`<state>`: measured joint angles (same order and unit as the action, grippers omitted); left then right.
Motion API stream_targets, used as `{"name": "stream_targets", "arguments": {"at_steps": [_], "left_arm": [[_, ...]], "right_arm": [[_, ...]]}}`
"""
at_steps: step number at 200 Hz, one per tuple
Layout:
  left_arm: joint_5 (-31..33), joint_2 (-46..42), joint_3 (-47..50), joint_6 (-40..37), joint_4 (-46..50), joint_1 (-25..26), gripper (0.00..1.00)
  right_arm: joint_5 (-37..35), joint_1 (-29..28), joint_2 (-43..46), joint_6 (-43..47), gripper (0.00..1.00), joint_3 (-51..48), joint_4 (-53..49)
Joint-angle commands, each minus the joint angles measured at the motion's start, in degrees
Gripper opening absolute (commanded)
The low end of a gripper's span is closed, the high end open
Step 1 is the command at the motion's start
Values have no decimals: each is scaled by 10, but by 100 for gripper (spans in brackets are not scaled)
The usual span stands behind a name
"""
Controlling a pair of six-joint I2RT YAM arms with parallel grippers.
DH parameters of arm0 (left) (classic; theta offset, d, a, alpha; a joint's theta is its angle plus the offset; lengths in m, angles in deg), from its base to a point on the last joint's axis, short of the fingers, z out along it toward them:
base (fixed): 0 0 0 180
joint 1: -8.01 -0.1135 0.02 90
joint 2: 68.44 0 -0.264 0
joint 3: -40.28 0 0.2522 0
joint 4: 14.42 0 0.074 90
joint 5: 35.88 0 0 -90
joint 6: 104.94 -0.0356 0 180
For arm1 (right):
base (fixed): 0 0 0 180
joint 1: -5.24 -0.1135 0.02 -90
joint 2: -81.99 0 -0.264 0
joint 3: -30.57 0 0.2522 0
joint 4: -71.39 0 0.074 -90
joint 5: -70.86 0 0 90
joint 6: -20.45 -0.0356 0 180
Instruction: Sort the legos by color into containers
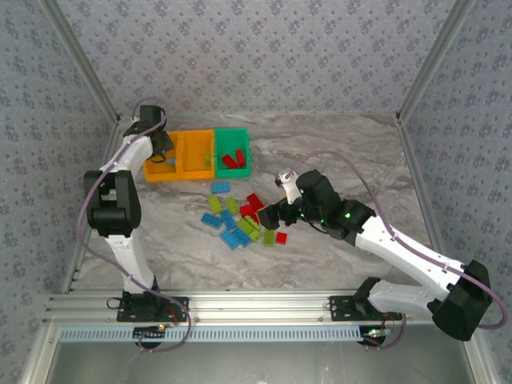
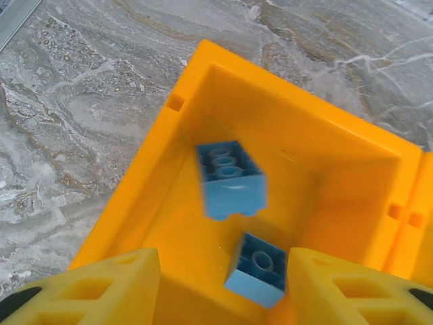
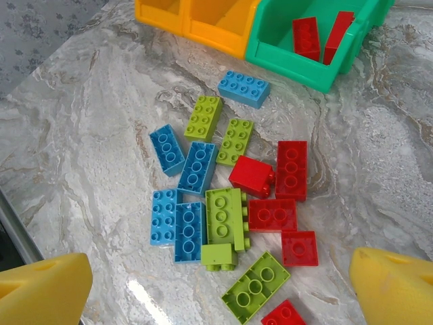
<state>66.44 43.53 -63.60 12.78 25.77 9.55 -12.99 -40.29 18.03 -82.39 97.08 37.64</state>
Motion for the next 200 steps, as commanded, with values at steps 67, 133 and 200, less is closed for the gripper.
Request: {"name": "stream_targets", "arguments": {"at_steps": [67,133,200], "left_arm": [[127,-461,190,-120,91,268,52],[-11,-634,288,-173,271,356,67],[69,-696,363,-150,217,357,96]], "right_arm": [[-44,-29,-209,-81,94,137,-2],[-120,-76,-532,-86,77,445,-117],[-119,-80,-722,-58,75,643,-194]]}}
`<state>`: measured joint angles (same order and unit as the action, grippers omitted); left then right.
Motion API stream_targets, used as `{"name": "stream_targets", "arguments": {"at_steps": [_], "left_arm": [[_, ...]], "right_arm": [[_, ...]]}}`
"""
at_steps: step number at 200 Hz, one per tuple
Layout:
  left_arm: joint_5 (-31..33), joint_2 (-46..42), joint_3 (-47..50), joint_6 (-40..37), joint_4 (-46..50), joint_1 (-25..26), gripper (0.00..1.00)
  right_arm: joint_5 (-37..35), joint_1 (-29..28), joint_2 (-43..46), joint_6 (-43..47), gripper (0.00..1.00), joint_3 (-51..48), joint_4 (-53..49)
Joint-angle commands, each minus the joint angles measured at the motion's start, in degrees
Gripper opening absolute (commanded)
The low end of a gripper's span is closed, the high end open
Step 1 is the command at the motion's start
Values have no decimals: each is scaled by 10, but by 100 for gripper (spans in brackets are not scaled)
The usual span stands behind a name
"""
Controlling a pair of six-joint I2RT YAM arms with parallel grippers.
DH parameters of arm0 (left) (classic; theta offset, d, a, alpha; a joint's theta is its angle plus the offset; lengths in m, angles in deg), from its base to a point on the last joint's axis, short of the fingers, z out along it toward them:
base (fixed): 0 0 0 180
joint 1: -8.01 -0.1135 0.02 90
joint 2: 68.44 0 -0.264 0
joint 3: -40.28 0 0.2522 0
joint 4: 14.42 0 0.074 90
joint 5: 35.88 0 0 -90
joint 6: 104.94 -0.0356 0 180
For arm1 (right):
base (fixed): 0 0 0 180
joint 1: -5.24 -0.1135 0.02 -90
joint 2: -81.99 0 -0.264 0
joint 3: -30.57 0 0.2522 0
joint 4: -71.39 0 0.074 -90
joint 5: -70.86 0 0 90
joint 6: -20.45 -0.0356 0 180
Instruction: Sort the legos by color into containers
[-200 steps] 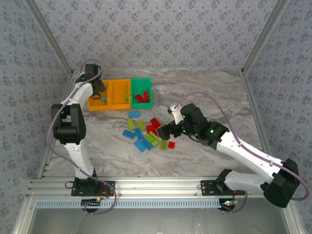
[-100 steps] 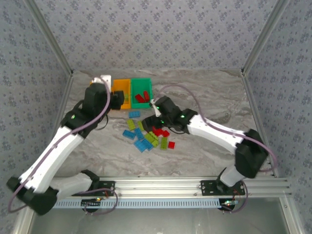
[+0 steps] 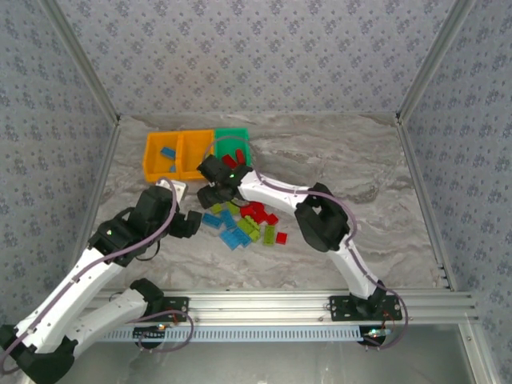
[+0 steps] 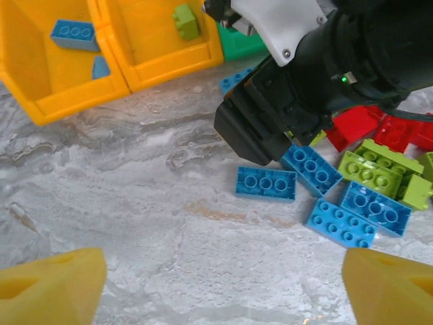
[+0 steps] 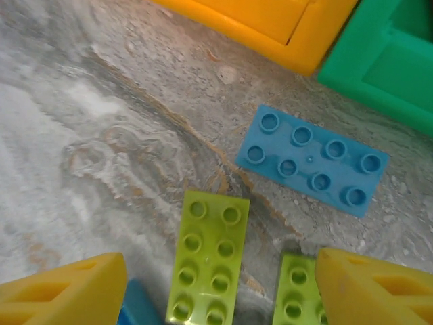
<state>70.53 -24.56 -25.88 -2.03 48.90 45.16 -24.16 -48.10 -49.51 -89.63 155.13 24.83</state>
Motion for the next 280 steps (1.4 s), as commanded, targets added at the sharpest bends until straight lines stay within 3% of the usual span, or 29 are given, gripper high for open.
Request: {"name": "stream_targets", "arguments": {"at_steps": [1,35,66,88,137,170,208,251,280], "left_arm": [[29,-15,-14,-1,-14,1,96],[37,-16,-21,-3,4,1,99],[52,-23,-30,-22,25,1,99],[77,-26,-29,-28,32,1,99],[78,-46,-15,-34,22,-5,99],[61,-62,-5,-33,12,-22,99],[30,-67,2,-33,4,-47,99],[23,-69,6,-31,6,-49,99],[20,-70,7,-30,7,-49,99]], "right_arm": [[-7,-2,-48,14,75,64,-67],[-1,-1,-74,2,51,77,-74],[10,-2,-69,-1,46,74,-76],[5,-1,-52,0,30,71,-71],[-14,1,92,48,29,-36,106],[-36,15,112,80,29,-46,210],[-49,33,33,111,30,29,277],[-45,48,-90,132,30,158,256],[-44,53,-179,151,30,294,184]]}}
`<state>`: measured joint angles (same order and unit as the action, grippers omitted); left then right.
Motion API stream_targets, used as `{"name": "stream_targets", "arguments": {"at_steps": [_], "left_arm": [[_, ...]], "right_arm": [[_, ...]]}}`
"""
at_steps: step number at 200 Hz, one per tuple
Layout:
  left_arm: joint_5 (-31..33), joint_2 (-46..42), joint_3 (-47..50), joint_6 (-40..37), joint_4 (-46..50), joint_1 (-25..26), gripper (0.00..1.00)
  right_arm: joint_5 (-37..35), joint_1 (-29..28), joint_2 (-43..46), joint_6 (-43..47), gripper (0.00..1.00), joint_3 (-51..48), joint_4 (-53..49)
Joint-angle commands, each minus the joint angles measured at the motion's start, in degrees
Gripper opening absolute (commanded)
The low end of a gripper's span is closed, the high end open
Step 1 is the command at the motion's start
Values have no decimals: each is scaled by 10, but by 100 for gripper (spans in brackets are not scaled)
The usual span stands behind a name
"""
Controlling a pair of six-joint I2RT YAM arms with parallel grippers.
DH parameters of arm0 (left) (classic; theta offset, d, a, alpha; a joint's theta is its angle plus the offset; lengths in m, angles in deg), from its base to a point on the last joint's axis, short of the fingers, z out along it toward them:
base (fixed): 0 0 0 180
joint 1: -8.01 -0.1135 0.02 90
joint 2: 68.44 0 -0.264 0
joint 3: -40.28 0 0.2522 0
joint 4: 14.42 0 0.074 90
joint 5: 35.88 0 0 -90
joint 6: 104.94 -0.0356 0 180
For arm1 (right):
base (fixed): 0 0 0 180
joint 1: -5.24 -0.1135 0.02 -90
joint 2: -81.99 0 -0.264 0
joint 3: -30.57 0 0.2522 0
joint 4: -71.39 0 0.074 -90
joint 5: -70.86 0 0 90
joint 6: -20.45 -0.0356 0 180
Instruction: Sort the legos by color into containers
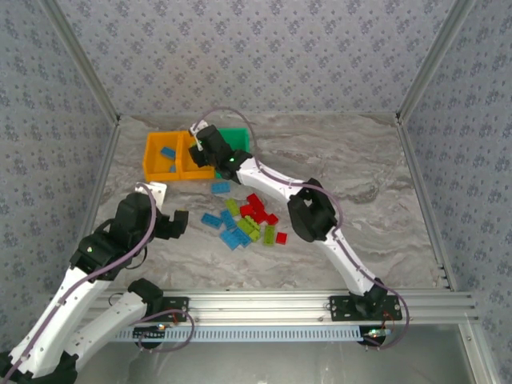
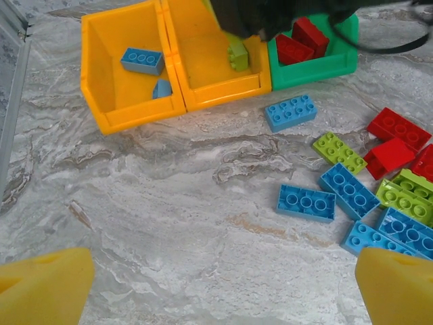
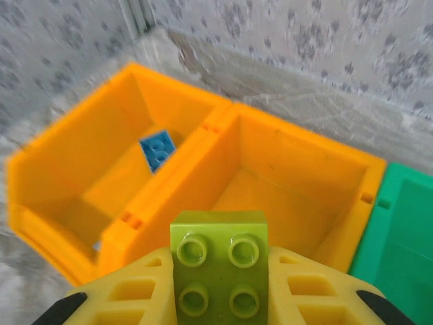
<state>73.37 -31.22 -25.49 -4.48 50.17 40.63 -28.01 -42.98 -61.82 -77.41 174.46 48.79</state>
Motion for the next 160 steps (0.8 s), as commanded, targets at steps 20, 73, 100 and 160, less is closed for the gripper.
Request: {"name": "stream_targets", "arguments": {"at_steps": [20,73,100,160], "left_arm": [[-9,-4,3,-5,-6,-6,99],[-11,-5,5,-6,-7,-8,99],[-15,-4,5,-6,-8,-11,99],[-50,29,18,78,-46,-10,99]], "right_arm": [[-7,2,-121,35,31,223,-123],[-7,2,-255,39,50,515,-296],[-4,-2,-228,55,53,518,-339],[70,-7,-115,157,73,519,-555]]}}
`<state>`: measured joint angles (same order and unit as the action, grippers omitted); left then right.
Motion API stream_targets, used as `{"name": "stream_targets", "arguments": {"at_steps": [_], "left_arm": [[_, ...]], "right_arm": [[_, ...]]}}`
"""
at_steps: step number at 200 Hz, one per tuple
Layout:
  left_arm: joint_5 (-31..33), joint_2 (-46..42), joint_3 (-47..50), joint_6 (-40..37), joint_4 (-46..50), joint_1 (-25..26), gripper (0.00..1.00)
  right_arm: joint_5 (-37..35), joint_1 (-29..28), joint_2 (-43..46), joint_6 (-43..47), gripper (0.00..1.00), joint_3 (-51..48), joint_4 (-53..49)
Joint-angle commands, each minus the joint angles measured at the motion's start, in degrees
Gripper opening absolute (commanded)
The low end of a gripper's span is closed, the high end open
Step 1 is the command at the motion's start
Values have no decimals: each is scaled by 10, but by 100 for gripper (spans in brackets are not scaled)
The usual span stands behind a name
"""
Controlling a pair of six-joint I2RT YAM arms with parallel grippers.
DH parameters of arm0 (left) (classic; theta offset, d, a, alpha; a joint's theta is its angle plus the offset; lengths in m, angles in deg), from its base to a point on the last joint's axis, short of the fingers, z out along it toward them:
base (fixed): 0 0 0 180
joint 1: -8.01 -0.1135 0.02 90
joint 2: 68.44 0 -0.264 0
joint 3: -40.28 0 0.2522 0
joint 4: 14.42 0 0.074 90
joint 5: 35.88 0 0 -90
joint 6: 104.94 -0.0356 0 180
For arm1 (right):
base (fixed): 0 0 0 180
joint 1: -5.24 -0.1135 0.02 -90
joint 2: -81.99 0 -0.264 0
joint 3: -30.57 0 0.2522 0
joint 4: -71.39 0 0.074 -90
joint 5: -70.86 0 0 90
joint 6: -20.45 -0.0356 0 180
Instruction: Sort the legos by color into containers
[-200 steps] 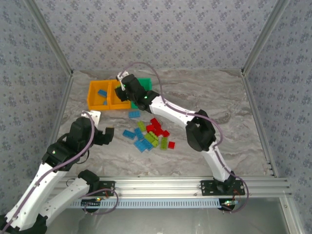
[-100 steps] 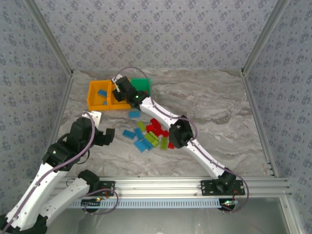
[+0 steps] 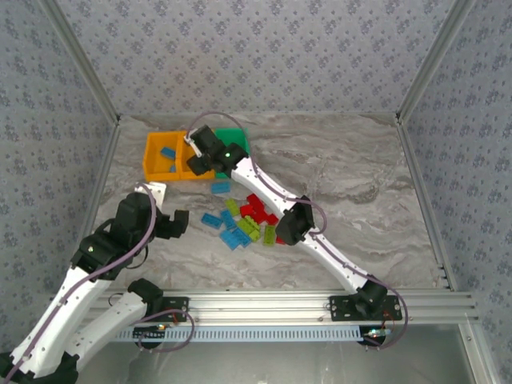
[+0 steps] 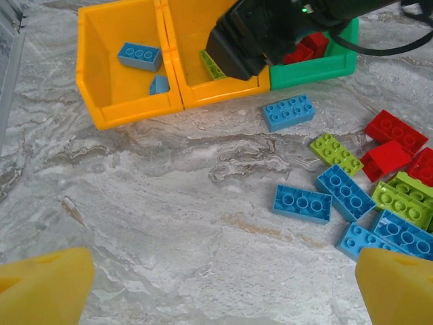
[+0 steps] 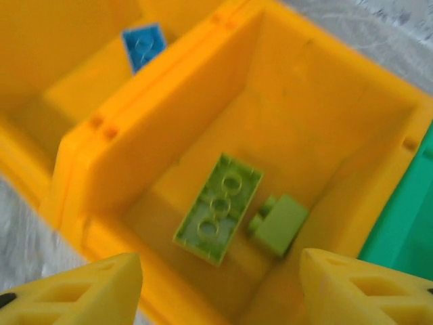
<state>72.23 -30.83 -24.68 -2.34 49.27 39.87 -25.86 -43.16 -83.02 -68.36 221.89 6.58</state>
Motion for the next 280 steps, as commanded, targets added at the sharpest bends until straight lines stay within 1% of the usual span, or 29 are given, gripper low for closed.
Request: {"name": "stream_targets", "arguments": {"at_steps": [1,25,27,39,48,55,66,71,81,92,110,121,132,151,187,215,231,239,256,274,280], "left_arm": [[-41,27,10,59,-39,-2,99],[-68,66,41,125,-107,6,95],[-68,70,45,128,-124,7,95],[-68,94,63,150,-172,12,93],[-62,117,69,169,-197,16,92],[-56,139,70,183,-213,17,93],[-46,176,67,201,-236,21,94],[-40,195,62,209,-245,25,95],[-30,233,53,218,-264,33,98],[-15,278,39,222,-284,41,99],[10,352,14,231,-311,44,99],[21,397,-2,234,-327,44,99],[26,442,-24,231,-334,44,99],[32,512,-65,227,-344,44,99],[67,631,-143,218,-349,33,99],[63,692,-187,210,-344,19,98],[52,716,-203,204,-344,14,91],[46,727,-207,205,-343,12,88],[43,744,-209,212,-346,10,86],[40,760,-209,220,-347,10,84],[37,763,-208,221,-349,10,81]], "right_arm": [[50,-5,99,68,74,44,-137],[75,-5,149,95,82,44,-239],[77,-5,153,97,82,44,-246],[91,7,182,88,83,39,-287],[106,20,217,73,84,8,-300],[123,33,243,61,85,-13,-309],[151,51,266,48,87,-13,-342],[155,56,279,43,88,-18,-354],[154,63,315,37,90,-63,-355],[136,63,364,42,93,-132,-339],[111,58,476,33,100,-324,-267],[103,60,537,35,100,-418,-223],[104,67,579,30,100,-475,-203],[117,81,632,8,100,-537,-204],[131,73,772,-44,100,-763,-104],[121,72,860,-86,100,-874,-59],[121,74,903,-104,100,-929,-38],[118,76,919,-112,100,-948,-35],[112,77,946,-128,100,-980,-32],[124,76,968,-145,100,-1009,-28],[128,76,975,-150,100,-1018,-27]]}}
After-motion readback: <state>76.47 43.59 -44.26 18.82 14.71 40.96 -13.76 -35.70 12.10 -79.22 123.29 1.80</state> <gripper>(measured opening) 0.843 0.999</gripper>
